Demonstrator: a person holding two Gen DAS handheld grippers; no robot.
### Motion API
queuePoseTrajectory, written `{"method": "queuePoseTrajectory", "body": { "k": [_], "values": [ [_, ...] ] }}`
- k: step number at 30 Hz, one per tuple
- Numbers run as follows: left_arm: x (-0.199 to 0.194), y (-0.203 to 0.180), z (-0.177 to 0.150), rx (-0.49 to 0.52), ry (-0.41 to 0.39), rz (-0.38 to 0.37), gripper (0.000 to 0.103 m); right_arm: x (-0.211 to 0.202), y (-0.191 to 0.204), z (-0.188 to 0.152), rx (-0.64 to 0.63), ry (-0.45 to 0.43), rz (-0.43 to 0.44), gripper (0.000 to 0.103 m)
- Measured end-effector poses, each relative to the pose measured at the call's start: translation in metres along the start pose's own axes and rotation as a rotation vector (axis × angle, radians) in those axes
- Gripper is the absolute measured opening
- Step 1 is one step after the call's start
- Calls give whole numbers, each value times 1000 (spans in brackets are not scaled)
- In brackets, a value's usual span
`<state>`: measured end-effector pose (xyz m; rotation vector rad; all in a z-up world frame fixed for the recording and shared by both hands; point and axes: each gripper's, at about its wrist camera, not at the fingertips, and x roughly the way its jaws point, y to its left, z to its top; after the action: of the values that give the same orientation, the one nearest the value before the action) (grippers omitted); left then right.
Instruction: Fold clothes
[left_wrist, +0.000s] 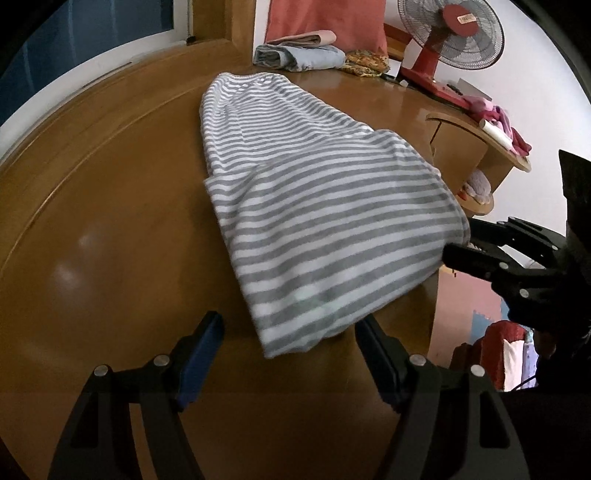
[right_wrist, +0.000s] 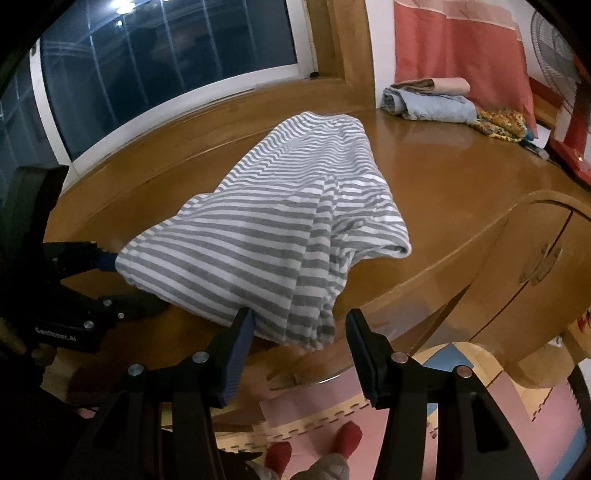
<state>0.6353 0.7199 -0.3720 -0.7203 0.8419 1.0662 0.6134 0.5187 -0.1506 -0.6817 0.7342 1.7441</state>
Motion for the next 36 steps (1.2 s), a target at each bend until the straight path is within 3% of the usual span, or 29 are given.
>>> {"method": "queuePoseTrajectory", "body": {
  "k": [14, 22, 36],
  "values": [
    [6, -3, 7, 0, -7, 14, 72, 6, 3, 4, -51, -4, 30, 51],
    [-4, 13, 1, -35, -32, -15, 72, -8, 6, 4, -79, -26, 4, 52],
    [-4, 21, -5, 37, -23, -37, 72, -1, 9, -2, -119, 28, 33, 52]
  ]
}}
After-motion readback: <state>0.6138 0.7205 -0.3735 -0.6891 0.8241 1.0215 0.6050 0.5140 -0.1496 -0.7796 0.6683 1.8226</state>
